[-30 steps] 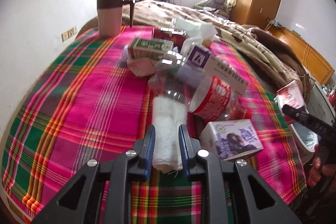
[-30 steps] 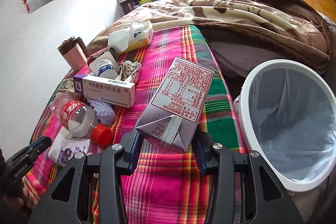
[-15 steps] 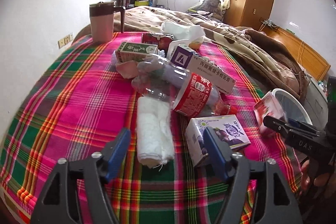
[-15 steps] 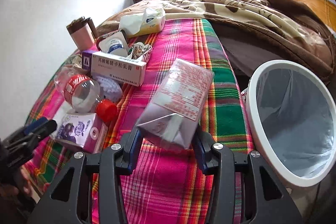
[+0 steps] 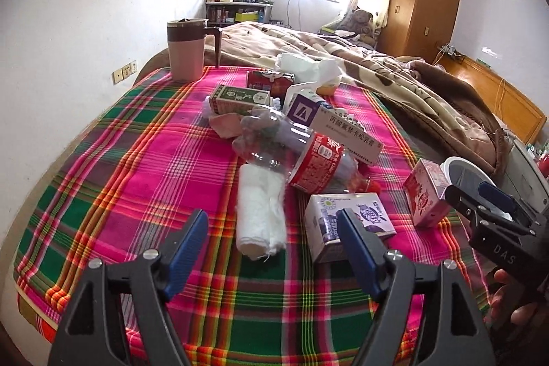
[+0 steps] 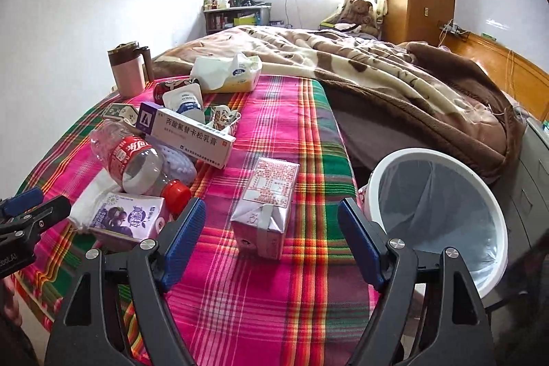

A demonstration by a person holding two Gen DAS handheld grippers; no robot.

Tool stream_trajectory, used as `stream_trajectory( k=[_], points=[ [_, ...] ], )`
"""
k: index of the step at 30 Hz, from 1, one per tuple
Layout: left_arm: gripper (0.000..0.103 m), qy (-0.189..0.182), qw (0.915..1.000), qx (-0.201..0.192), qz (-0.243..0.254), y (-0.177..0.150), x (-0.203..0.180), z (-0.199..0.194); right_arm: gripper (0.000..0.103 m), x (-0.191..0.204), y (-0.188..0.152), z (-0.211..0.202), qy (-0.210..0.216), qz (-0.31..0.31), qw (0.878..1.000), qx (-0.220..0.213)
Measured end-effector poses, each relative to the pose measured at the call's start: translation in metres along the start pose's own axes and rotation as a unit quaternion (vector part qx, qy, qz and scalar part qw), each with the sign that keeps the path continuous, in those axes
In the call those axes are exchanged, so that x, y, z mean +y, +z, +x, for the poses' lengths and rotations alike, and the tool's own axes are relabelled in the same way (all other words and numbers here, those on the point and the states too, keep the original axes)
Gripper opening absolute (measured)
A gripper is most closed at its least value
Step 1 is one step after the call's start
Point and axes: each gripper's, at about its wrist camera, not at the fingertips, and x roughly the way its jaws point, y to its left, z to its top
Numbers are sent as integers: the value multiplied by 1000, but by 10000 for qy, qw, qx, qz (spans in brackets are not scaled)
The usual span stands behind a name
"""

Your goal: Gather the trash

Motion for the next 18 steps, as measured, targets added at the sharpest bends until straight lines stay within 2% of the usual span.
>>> stream_trajectory(
  k=[11,18],
  points=[
    [79,296,9994,-182,40,-4,3,-12,81,7,0,-12,-65,22,9999,-139],
    [79,301,9993,-230,47,-6,6,-17,81,9,-1,-15,-98,39,9998,-167]
  ],
)
